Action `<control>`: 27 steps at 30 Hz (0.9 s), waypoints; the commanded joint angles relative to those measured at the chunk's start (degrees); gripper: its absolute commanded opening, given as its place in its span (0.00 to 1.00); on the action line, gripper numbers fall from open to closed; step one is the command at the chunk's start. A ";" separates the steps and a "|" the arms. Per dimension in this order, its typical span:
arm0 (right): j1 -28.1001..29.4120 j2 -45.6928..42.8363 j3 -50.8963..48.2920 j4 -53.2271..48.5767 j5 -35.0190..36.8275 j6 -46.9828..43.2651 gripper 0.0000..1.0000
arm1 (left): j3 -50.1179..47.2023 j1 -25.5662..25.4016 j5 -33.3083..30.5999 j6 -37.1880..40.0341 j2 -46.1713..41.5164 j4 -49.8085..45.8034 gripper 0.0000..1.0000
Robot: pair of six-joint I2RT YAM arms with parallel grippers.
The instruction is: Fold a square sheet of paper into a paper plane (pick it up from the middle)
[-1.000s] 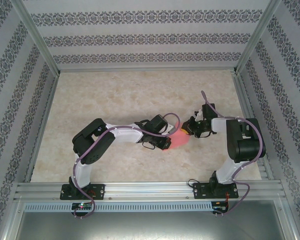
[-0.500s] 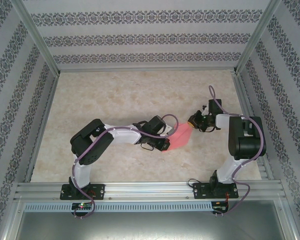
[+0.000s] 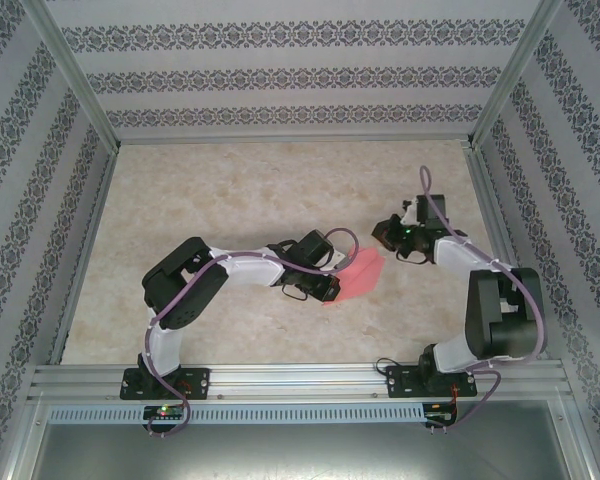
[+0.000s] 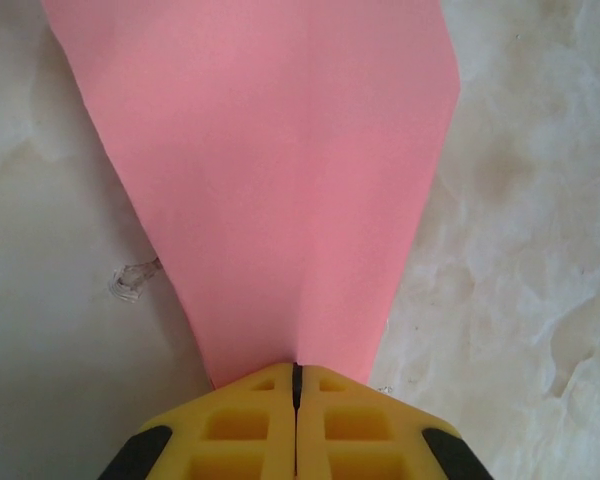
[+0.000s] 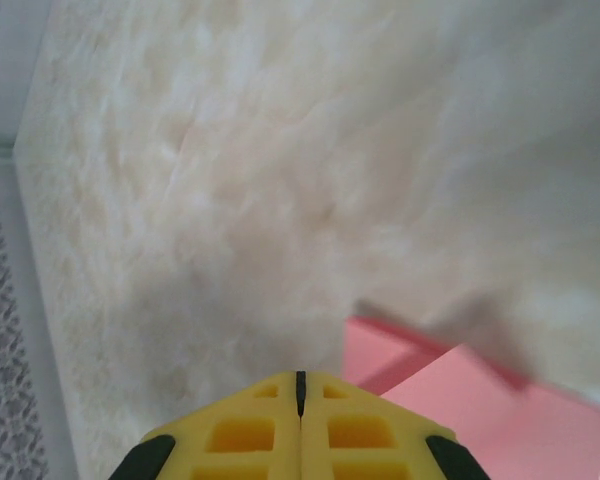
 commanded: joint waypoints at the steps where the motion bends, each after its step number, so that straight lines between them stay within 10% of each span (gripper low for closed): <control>1: 4.27 1.41 -4.83 2.07 0.77 4.45 0.05 | -3.04 -0.21 -1.65 1.21 5.53 -13.39 0.08; 27: 2.69 8.66 -4.59 3.82 11.28 1.17 0.04 | -11.20 -0.08 0.50 2.68 -0.37 -14.40 0.08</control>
